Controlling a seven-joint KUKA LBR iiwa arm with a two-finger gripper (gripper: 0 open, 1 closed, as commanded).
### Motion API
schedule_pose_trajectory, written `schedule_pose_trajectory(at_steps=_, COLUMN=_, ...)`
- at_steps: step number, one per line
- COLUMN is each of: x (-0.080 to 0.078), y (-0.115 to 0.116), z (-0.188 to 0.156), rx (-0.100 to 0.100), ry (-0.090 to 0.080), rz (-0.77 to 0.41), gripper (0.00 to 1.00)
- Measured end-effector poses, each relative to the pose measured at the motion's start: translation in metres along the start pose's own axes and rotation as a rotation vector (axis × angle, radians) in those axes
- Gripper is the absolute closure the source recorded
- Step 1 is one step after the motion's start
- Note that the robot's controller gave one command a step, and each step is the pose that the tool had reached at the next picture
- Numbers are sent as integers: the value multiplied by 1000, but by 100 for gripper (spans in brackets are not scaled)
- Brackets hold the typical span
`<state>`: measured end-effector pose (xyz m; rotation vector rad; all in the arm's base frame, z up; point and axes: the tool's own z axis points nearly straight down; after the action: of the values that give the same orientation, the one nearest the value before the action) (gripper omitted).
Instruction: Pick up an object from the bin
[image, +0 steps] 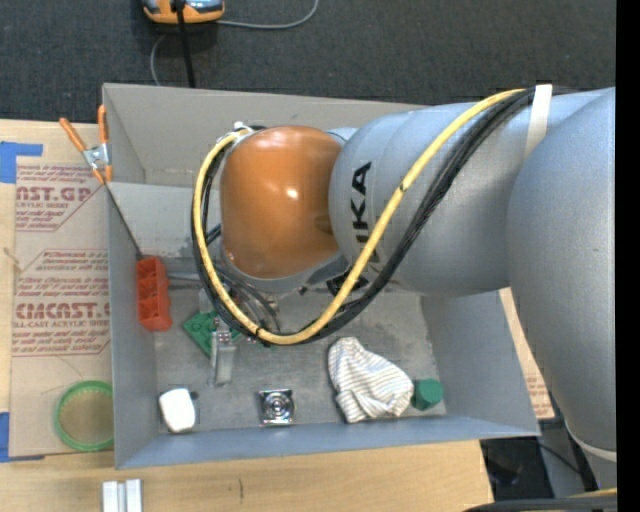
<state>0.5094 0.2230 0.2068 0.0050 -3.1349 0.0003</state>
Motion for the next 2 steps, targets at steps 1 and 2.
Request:
schedule_pose_trajectory(at_steps=1, x=-2, y=-1, z=-4, rx=-2, ry=-7, rz=2, gripper=0)
schedule_pose_trajectory(at_steps=2, x=-32, y=-37, z=60, rx=-2, ry=-11, rz=-47, gripper=0)
